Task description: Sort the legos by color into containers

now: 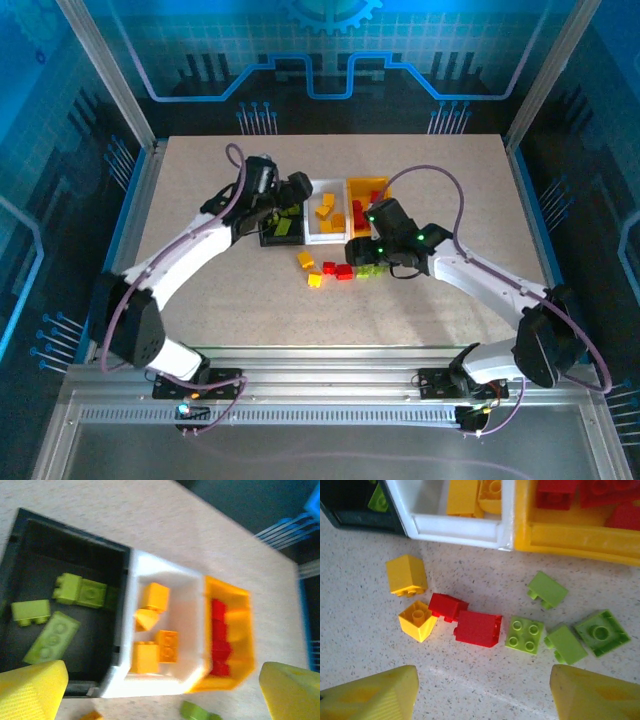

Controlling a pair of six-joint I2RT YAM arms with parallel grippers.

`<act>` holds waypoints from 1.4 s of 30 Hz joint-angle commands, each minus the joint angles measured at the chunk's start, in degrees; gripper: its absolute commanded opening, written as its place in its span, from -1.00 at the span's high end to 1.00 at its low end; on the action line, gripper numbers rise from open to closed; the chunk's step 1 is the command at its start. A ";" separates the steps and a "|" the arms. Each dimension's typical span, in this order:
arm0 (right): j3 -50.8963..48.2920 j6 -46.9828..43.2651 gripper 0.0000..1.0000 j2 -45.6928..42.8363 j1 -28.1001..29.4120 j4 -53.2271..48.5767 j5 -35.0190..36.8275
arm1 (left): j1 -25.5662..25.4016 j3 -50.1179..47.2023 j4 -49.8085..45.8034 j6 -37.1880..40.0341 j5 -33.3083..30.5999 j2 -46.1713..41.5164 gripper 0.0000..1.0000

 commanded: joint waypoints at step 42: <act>26.62 -3.82 0.37 31.75 11.83 5.11 3.96 | 0.47 -37.02 -18.81 -4.44 -6.72 -47.74 -0.98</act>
